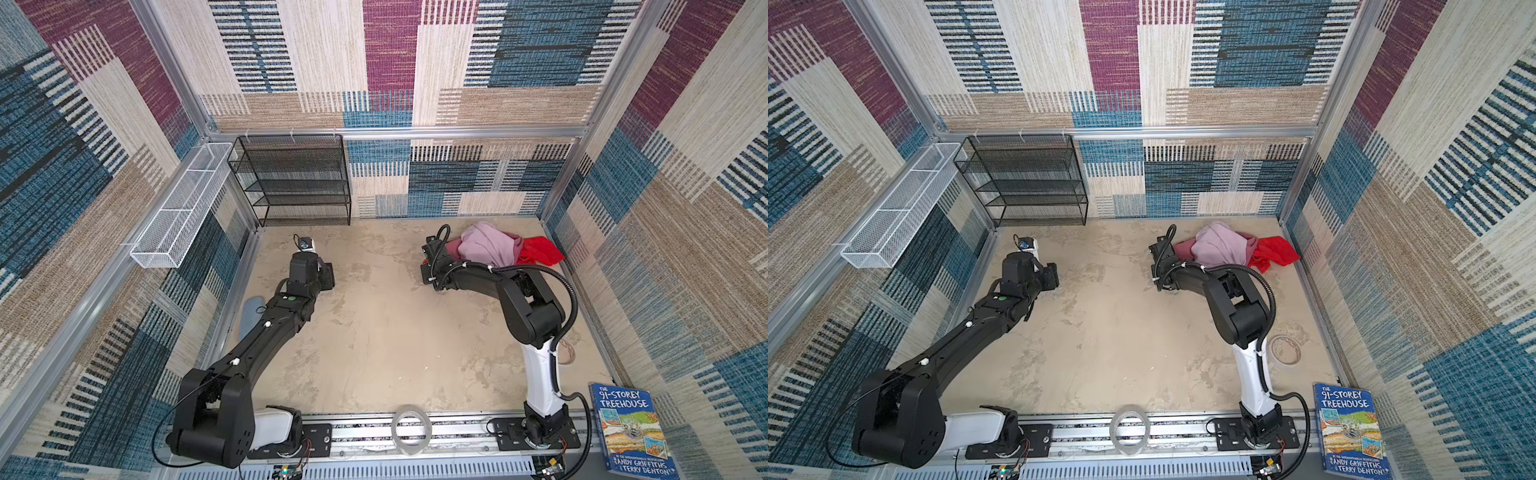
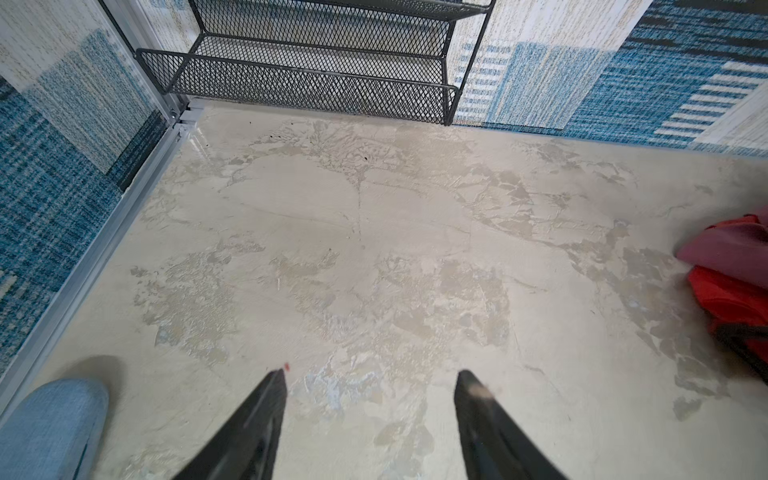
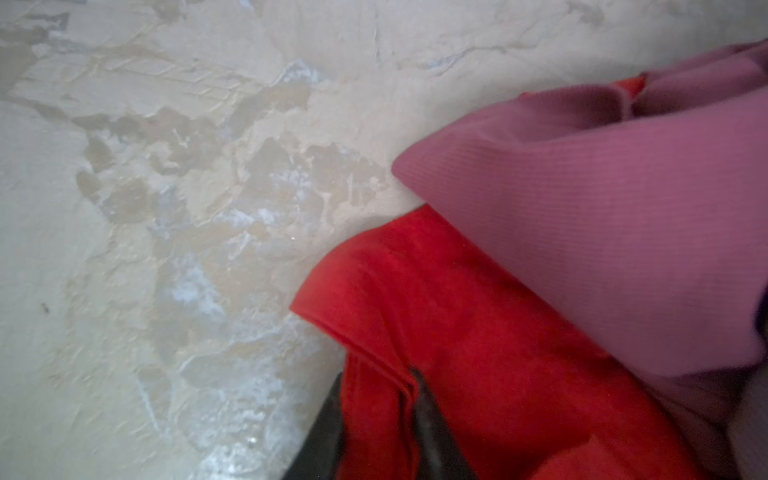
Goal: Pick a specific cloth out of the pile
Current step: 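Close the right gripper on the red cloth's edge, then lift the red cloth high with the right gripper, pulling it free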
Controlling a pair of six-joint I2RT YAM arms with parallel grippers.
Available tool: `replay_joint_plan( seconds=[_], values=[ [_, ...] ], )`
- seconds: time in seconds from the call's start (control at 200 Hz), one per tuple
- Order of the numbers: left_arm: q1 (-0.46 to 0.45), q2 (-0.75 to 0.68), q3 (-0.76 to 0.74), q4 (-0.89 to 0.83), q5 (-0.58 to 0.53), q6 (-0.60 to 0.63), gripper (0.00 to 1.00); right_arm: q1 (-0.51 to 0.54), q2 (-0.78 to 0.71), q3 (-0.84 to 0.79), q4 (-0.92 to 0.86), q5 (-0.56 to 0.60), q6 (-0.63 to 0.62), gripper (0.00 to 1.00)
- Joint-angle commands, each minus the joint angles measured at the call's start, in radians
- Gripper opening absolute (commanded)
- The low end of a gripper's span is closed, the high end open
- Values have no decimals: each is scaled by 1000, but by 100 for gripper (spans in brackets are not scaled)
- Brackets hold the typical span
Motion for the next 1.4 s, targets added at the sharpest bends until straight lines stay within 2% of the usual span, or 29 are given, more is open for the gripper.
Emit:
replay_joint_plan(
  seconds=[0.0, 0.025, 0.651, 1.062, 1.397],
  values=[
    [1, -8, 2, -8, -2, -12, 67, 4, -12, 4, -13, 2, 14, 3],
    [-1, -9, 4, -9, -4, -12, 67, 4, -18, 3, -11, 2, 17, 0],
    [1, -34, 6, -18, -10, -11, 67, -27, -253, -3, 5, -18, 35, 0],
    [0, -38, 13, -25, -7, -15, 68, -112, -390, -33, 13, -127, 74, 0],
    [0, -46, 13, -27, -2, -21, 68, -152, -468, -24, 3, -161, 82, 0]
  ],
)
